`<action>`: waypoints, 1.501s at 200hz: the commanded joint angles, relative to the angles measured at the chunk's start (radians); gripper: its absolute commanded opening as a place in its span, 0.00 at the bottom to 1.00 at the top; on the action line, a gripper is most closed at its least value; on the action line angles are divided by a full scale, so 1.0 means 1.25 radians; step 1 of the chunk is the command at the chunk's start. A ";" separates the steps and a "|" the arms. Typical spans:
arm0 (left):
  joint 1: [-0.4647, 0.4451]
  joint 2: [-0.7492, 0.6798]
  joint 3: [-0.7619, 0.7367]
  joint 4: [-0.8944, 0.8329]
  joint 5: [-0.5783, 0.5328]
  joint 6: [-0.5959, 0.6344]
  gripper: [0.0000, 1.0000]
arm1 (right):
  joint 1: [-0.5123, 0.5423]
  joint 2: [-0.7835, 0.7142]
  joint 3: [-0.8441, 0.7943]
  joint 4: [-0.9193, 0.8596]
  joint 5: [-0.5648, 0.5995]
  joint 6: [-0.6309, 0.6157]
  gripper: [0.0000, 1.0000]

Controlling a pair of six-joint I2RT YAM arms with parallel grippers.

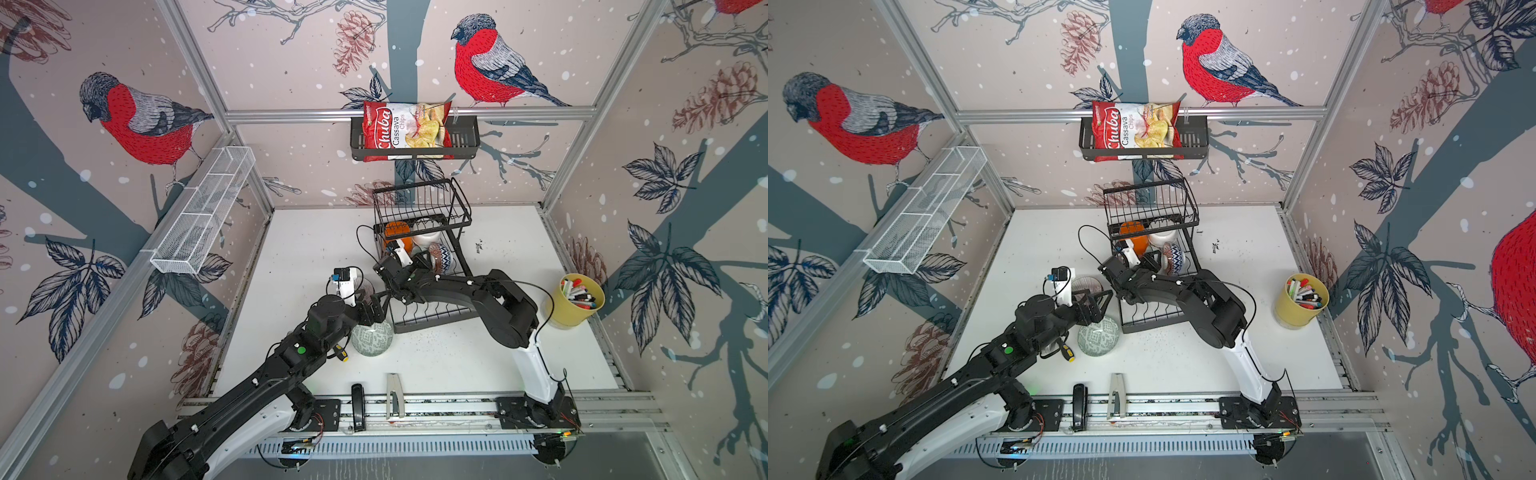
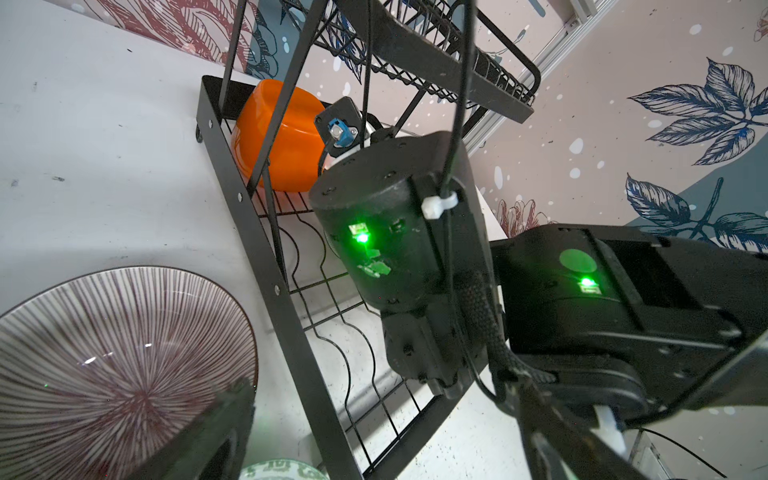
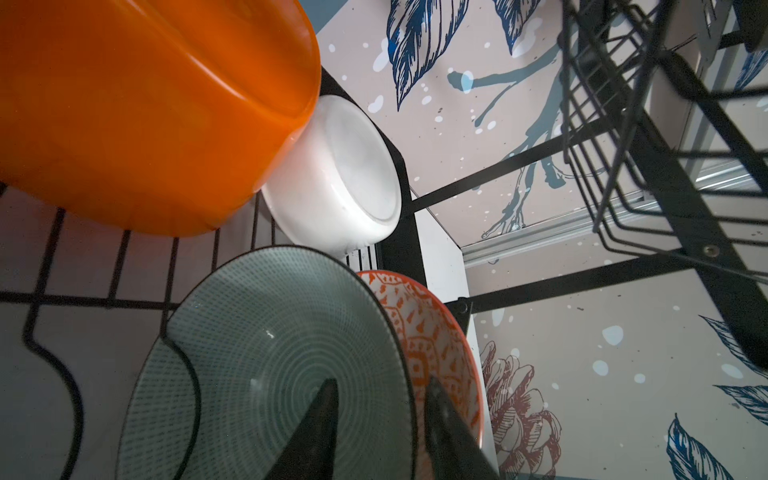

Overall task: Load the bowls into the dish rack
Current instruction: 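Lower the green bowl into the rack beside the patterned bowl with the right gripper, then open the right gripper and draw it back from the green bowl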

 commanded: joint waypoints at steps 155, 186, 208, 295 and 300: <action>0.006 -0.048 0.008 -0.037 -0.033 0.000 0.96 | 0.009 -0.078 0.004 -0.098 -0.152 0.133 0.80; 0.006 -0.066 0.008 -0.053 -0.045 -0.003 0.96 | 0.010 -0.095 -0.017 -0.110 -0.169 0.159 0.81; 0.007 -0.075 0.009 -0.065 -0.052 -0.005 0.96 | 0.010 -0.107 -0.030 -0.116 -0.173 0.174 0.81; 0.007 -0.089 0.028 -0.159 -0.087 -0.036 0.97 | 0.015 -0.209 -0.070 -0.125 -0.236 0.208 0.81; 0.007 -0.087 0.030 -0.170 -0.090 -0.041 0.96 | 0.014 -0.216 -0.073 -0.127 -0.245 0.212 0.81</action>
